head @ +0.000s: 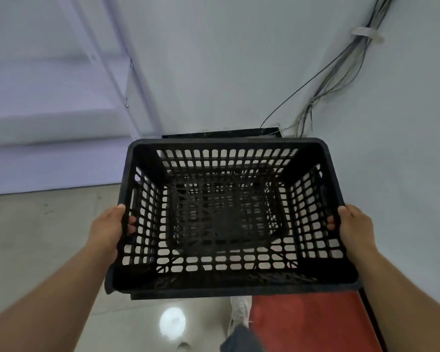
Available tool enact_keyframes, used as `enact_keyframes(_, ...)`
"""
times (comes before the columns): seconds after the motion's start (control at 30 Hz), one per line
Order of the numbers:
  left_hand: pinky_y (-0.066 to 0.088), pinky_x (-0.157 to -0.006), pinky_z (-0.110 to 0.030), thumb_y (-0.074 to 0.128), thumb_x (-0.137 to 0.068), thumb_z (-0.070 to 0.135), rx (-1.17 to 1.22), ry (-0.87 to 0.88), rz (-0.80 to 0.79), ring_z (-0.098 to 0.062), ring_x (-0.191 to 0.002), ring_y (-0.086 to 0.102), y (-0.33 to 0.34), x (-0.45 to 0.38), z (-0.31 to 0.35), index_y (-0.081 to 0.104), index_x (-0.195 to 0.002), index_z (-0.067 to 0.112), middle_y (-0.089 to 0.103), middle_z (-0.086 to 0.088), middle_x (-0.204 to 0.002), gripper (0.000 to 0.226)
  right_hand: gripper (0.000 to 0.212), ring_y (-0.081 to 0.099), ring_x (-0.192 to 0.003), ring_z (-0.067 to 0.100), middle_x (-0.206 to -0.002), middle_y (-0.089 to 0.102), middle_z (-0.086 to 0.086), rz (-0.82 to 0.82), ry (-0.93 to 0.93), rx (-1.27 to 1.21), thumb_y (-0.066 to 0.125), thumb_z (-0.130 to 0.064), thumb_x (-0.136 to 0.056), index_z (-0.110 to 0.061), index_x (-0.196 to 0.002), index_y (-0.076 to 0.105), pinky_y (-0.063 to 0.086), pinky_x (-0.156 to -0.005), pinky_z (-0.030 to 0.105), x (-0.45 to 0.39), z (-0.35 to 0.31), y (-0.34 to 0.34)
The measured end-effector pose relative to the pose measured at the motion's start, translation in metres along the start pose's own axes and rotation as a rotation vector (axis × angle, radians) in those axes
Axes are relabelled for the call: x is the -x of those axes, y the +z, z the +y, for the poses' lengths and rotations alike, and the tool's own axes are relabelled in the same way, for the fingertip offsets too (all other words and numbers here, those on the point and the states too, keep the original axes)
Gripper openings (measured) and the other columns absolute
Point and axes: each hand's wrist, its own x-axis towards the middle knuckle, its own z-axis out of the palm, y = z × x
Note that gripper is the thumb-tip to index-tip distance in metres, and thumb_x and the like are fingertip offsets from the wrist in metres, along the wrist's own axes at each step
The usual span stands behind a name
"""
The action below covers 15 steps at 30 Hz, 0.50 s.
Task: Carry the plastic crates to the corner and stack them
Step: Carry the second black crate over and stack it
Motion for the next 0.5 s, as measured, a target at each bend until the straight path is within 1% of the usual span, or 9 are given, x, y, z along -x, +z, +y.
enact_keyframes(0.03, 0.046, -0.062, -0.033, 0.042, -0.098, 0.031, 0.005, -0.001, 0.014, -0.017, -0.066, 0.05, 0.009, -0.006, 0.002, 0.057, -0.095, 0.015, 0.057, -0.006, -0.082, 0.022, 0.032, 0.056, -0.061, 0.023, -0.084, 0.064, 0.02, -0.018, 0.002, -0.004, 0.038, -0.017, -0.096, 0.003, -0.109, 0.059, 0.043, -0.059, 0.031, -0.016, -0.002, 0.006)
enact_keyframes(0.1, 0.046, -0.061, -0.033, 0.041, -0.099, 0.029, -0.002, -0.007, 0.041, -0.018, -0.066, 0.05, 0.025, -0.017, 0.006, 0.056, -0.093, 0.013, 0.057, -0.008, -0.083, 0.023, 0.032, 0.056, -0.064, 0.026, -0.09, 0.065, 0.025, -0.04, -0.002, 0.001, 0.038, -0.017, -0.096, 0.003, -0.109, 0.059, 0.043, -0.06, 0.03, -0.043, -0.005, 0.016)
enact_keyframes(0.13, 0.047, -0.063, -0.035, 0.041, -0.099, 0.029, -0.004, -0.012, 0.049, -0.019, -0.067, 0.051, 0.033, -0.023, 0.007, 0.056, -0.094, 0.012, 0.058, -0.009, -0.085, 0.023, 0.032, 0.056, -0.065, 0.026, -0.091, 0.066, 0.025, -0.05, -0.007, 0.016, 0.038, -0.017, -0.096, 0.003, -0.11, 0.059, 0.043, -0.058, 0.029, -0.056, -0.005, 0.021)
enact_keyframes(0.23, 0.05, -0.078, -0.043, 0.042, -0.098, 0.03, 0.001, -0.036, 0.069, -0.021, -0.07, 0.053, 0.054, -0.045, 0.005, 0.058, -0.104, 0.008, 0.059, -0.01, -0.086, 0.028, 0.036, 0.054, -0.062, 0.019, -0.086, 0.063, 0.019, -0.07, -0.011, 0.041, 0.037, -0.017, -0.097, 0.005, -0.117, 0.056, 0.041, -0.052, 0.021, -0.089, -0.009, 0.036)
enact_keyframes(0.27, 0.05, -0.078, -0.042, 0.042, -0.098, 0.03, 0.009, -0.043, 0.078, -0.02, -0.07, 0.053, 0.06, -0.051, 0.003, 0.058, -0.105, 0.009, 0.059, -0.01, -0.085, 0.027, 0.037, 0.054, -0.062, 0.018, -0.085, 0.063, 0.017, -0.078, -0.011, 0.04, 0.037, -0.018, -0.097, 0.006, -0.119, 0.055, 0.04, -0.052, 0.021, -0.098, -0.008, 0.041)
enact_keyframes(0.33, 0.048, -0.07, -0.037, 0.041, -0.099, 0.029, 0.027, -0.056, 0.091, -0.019, -0.069, 0.052, 0.071, -0.064, 0.001, 0.058, -0.101, 0.011, 0.058, -0.008, -0.083, 0.024, 0.037, 0.055, -0.063, 0.019, -0.085, 0.063, 0.016, -0.093, -0.002, 0.03, 0.037, -0.019, -0.097, 0.004, -0.12, 0.056, 0.042, -0.056, 0.024, -0.114, -0.007, 0.052)
enact_keyframes(0.4, 0.046, -0.066, -0.036, 0.042, -0.099, 0.028, 0.04, -0.068, 0.112, -0.018, -0.066, 0.051, 0.078, -0.075, -0.002, 0.057, -0.095, 0.012, 0.058, -0.007, -0.081, 0.022, 0.036, 0.057, -0.068, 0.023, -0.084, 0.063, 0.015, -0.104, 0.009, 0.016, 0.038, -0.021, -0.097, 0.001, -0.118, 0.058, 0.046, -0.062, 0.029, -0.125, -0.005, 0.064)
enact_keyframes(0.5, 0.047, -0.063, -0.037, 0.042, -0.098, 0.027, 0.052, -0.082, 0.124, -0.018, -0.063, 0.05, 0.084, -0.09, -0.004, 0.057, -0.101, 0.011, 0.058, -0.007, -0.079, 0.022, 0.034, 0.058, -0.071, 0.025, -0.083, 0.064, 0.015, -0.113, 0.017, 0.018, 0.038, -0.022, -0.096, -0.002, -0.115, 0.059, 0.048, -0.073, 0.037, -0.137, -0.004, 0.079)
